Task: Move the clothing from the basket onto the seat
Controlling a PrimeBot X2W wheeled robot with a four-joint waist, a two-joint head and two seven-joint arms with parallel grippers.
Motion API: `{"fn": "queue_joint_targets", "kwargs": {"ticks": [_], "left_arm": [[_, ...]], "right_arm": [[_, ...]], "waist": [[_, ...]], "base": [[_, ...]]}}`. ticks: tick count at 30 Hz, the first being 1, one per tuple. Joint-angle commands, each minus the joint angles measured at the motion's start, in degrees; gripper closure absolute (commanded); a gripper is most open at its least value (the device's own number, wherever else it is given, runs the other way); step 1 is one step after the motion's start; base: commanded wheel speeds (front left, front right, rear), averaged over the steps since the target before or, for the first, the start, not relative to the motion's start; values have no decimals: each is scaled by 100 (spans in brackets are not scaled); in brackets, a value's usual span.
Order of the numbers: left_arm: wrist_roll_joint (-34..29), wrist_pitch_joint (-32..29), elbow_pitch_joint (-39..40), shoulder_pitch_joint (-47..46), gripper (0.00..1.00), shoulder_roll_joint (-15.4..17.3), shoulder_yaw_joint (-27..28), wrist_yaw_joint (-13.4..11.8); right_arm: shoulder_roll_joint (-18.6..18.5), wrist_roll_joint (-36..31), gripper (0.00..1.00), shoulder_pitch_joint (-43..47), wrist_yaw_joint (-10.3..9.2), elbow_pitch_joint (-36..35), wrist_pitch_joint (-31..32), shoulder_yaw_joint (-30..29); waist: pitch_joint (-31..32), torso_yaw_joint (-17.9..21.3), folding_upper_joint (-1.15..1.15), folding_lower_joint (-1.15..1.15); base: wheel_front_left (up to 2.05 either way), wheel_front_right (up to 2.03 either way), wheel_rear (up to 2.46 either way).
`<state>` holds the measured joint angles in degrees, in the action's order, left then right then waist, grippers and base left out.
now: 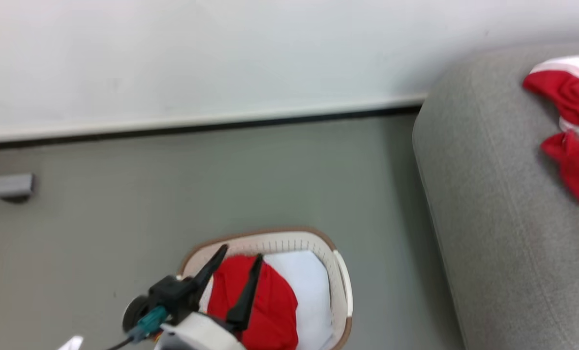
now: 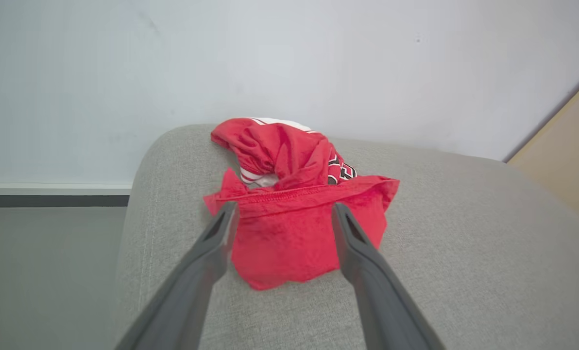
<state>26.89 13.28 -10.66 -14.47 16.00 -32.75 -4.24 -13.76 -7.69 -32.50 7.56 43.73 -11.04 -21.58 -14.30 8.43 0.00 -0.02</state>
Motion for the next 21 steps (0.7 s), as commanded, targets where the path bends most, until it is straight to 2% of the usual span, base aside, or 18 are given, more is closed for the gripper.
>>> {"fn": "queue_joint_targets", "kwargs": {"ticks": [1,7,12,15,21], "left_arm": [[116,79,-23,174,0,50,75,-60],[92,188,25,698,0,62,518,-383],[-38,188,150,1213,0,96,1004,-503],[-120,187,210,1556,0,94,1330,-495],[-348,187,295,1999,0,-32,1951,-306]], "right_arm": [[72,87,0,327,-15,-310,-51,78],[442,239,0,1378,-15,-1545,-106,415],[819,335,0,2168,-15,-2273,-132,619],[970,490,0,2586,-15,-2534,-205,798],[1078,658,0,3200,-15,-2769,-375,1130]], "waist": [[304,-103,0,2],[796,-364,0,2],[1208,-604,0,2],[1448,-708,0,2],[1663,-865,0,2]], "base": [[0,0,0],[0,0,0],[0,0,0],[0,0,0],[0,0,0]]}}
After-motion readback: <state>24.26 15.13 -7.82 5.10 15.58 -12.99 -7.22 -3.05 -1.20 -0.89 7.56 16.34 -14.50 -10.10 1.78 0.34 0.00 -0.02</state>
